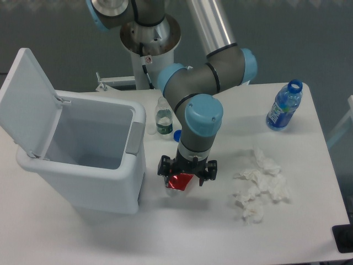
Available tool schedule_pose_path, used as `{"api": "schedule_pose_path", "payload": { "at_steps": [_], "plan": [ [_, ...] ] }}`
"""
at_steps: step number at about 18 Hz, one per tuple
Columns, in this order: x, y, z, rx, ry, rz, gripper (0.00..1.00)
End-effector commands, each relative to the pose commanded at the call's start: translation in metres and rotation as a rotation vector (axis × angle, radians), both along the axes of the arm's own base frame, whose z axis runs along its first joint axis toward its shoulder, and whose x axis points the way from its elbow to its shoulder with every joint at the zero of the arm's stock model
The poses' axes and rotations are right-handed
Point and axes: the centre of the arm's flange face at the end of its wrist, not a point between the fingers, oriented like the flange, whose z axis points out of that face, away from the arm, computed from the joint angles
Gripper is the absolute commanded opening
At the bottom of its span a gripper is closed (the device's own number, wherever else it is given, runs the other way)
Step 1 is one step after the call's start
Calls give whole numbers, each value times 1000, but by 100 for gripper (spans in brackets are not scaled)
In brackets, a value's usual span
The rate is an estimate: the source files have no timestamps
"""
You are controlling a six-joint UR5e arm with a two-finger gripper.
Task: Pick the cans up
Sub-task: 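Close the gripper fingers around the crushed red can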
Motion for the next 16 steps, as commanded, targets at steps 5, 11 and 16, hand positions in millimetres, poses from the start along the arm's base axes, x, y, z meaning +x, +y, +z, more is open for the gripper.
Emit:
{"api": "schedule_pose_path", "payload": {
  "at_steps": [5, 11, 16],
  "plan": [
    [-2, 1, -8, -16, 3, 1, 100],
    [-1, 7, -20, -20, -3, -19, 100],
    [4, 14, -32, -56, 11, -35, 100]
  ]
}}
